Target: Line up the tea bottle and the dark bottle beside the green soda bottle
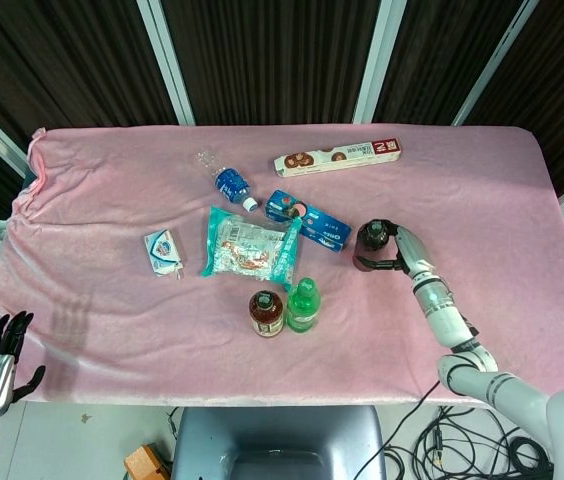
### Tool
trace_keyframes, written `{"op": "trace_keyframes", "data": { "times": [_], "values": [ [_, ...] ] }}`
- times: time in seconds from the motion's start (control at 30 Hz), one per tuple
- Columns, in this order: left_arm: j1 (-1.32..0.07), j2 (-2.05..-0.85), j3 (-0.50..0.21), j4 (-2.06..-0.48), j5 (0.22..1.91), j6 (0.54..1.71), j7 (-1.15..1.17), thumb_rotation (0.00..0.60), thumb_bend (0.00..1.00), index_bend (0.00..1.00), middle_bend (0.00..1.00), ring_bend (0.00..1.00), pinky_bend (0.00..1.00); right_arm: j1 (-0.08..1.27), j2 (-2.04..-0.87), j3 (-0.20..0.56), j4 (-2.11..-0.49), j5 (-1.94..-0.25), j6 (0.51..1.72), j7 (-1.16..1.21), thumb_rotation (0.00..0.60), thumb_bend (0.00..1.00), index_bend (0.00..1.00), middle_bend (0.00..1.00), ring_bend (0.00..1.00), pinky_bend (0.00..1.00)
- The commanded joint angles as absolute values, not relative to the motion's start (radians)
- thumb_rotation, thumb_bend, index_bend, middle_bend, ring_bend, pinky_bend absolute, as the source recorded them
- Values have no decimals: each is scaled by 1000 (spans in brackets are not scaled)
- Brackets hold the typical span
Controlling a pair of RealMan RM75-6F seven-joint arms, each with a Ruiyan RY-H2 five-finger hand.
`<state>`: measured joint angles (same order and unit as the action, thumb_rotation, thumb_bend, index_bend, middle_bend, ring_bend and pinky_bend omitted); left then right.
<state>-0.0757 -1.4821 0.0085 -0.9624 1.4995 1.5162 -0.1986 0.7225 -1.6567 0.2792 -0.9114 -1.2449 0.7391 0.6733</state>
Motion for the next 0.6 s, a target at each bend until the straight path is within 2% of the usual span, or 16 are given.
{"op": "trace_keyframes", "data": {
  "times": [0.03,0.17,0.27,0.43,0.6],
  "values": [
    [-74,-1482,7,-962,1499,1514,-200,600,297,0,69,0,0,719,-1674,287,-899,-1233,763,646,600,294,718,508,445,482],
    [-73,-1481,4,-962,1500,1511,-203,600,297,0,68,0,0,702,-1686,295,-903,-1243,834,635,600,299,849,602,536,548],
    [-73,-1481,2,-961,1500,1508,-204,600,297,0,69,0,0,681,-1675,294,-945,-1267,895,654,600,301,895,637,562,570],
    [-72,-1481,0,-964,1503,1504,-205,600,297,0,68,0,0,623,-1613,250,-1094,-1344,997,676,600,302,913,652,566,574],
    [-72,-1480,1,-967,1508,1502,-203,600,297,0,68,0,0,575,-1567,194,-1220,-1395,1049,656,600,302,914,653,565,574]
  ]
}}
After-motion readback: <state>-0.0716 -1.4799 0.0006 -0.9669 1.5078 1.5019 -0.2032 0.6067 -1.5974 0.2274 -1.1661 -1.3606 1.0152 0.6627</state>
